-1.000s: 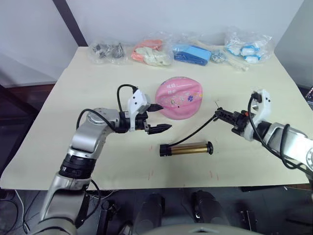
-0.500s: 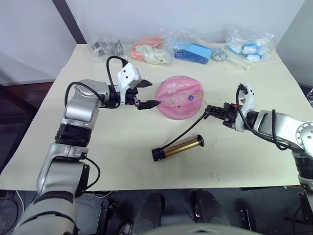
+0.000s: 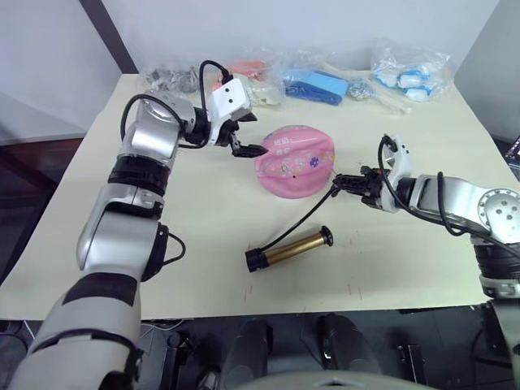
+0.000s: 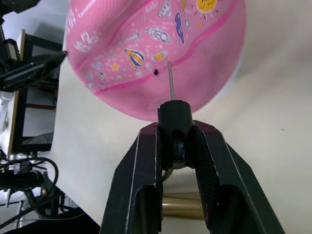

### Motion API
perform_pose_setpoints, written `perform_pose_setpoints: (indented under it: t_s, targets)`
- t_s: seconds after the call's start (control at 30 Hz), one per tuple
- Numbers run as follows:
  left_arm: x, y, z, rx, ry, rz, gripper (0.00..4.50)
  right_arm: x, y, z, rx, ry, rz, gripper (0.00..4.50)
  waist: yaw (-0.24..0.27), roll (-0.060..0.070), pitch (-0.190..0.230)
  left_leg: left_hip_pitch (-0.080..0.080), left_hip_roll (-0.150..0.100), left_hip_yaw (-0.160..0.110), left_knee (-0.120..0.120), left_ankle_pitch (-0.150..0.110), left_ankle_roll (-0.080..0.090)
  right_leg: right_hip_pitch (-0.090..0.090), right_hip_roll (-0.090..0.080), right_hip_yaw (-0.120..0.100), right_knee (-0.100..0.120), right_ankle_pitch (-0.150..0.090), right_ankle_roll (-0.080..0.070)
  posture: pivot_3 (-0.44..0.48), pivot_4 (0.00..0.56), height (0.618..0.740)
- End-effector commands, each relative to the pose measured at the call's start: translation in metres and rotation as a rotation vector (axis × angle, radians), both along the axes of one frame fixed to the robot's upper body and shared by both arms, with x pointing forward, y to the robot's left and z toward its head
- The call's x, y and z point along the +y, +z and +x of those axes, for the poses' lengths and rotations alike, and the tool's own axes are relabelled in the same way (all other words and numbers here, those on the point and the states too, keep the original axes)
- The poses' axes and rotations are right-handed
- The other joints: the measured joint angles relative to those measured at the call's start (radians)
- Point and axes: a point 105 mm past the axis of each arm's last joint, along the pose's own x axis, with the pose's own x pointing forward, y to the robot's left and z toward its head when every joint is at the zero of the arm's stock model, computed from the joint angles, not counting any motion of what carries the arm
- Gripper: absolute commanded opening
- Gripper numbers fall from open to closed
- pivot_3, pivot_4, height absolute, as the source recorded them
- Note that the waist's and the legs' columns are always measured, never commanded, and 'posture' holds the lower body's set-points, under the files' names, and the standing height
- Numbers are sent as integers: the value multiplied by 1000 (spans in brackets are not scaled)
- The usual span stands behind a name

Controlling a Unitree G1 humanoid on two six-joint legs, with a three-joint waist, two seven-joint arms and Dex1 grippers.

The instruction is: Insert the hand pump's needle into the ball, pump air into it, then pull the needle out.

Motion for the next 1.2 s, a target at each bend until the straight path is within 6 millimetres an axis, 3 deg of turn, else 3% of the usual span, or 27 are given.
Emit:
perform_pose_setpoints:
  t_s: [0.03,0.53,0.63,0.67,0.7,0.73,1.0,1.2]
  targets:
    - [-4,15,-3,-17,-27,2,4500,6,12,-3,-37,28,18,398,-1,0,0,0,0,0,0,0,0,0,0,0,0,0,0,0,150,740]
    - [-23,-11,0,-76,-12,67,4500,28,9,-10,-32,87,44,398,-3,0,0,0,0,1,1,0,0,-2,0,2,3,0,0,0,150,740]
    - [-23,-12,1,-90,-6,71,3803,32,7,-8,-22,87,34,398,-3,0,0,0,0,1,1,0,0,-2,0,2,3,0,0,0,150,740]
    - [-24,-13,1,-89,-7,70,3145,35,7,-8,-22,96,35,398,-3,0,0,0,0,1,1,0,0,-2,0,2,3,0,0,0,150,740]
    - [-24,-13,1,-89,-6,67,2883,38,7,-7,-20,98,32,398,-3,0,0,0,0,1,1,0,0,-2,0,2,3,0,0,0,150,740]
    - [-24,-13,1,-88,-6,65,2349,40,6,-6,-15,98,32,398,-3,0,0,0,0,1,1,0,0,-2,0,2,3,0,0,0,150,740]
    - [-25,-14,1,-92,0,50,31,55,2,3,54,104,50,398,-4,0,0,0,0,1,1,0,0,-2,0,2,3,0,0,0,150,740]
    - [-27,-15,1,-97,3,45,11,61,-3,14,112,84,64,398,-10,0,0,0,0,1,1,1,-2,-3,0,2,4,0,0,0,150,740]
